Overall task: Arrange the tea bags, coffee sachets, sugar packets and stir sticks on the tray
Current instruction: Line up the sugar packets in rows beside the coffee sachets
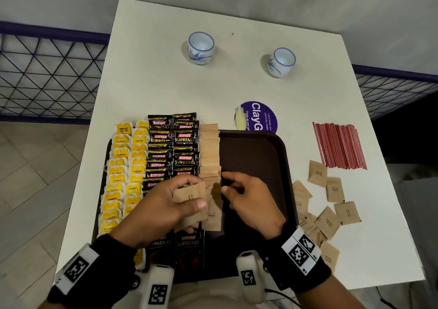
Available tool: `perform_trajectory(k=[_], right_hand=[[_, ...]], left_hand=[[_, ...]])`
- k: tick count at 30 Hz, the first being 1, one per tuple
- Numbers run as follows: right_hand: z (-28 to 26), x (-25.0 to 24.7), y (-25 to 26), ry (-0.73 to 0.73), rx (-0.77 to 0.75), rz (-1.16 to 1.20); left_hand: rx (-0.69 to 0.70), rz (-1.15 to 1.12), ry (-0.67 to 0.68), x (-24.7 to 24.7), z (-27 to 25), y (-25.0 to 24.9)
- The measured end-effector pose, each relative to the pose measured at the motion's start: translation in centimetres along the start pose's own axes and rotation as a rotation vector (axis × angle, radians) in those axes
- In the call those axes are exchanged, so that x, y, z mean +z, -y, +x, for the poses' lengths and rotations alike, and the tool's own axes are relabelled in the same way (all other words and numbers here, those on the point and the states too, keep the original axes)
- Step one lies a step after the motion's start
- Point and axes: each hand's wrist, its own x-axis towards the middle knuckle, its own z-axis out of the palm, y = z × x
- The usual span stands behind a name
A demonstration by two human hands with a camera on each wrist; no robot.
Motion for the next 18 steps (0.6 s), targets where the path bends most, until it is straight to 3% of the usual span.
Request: perform_trajectory(k=[5, 9, 15, 18], right_hand=[[-0.8, 0.0, 1.5, 0.067, -0.186, 0.183], [-1.2, 0.3, 2.7, 0.149, -0.383, 0.127], [-1.1, 0.4, 2.8, 0.061, -0.298, 0.035], [-0.8, 0.2, 2.6, 0.028, -0.194, 0.015]], left_hand=[[-0.039, -0.146, -0.038, 0.3, 0.1, -1.1], [-0.063, -0.131, 0.019, 0.8, 0.2, -1.6], [-0.144, -0.336, 0.081, 0.8, 0.3, -1.4], [-0.073, -0.247, 0.09, 0.4, 0.2, -0.7]])
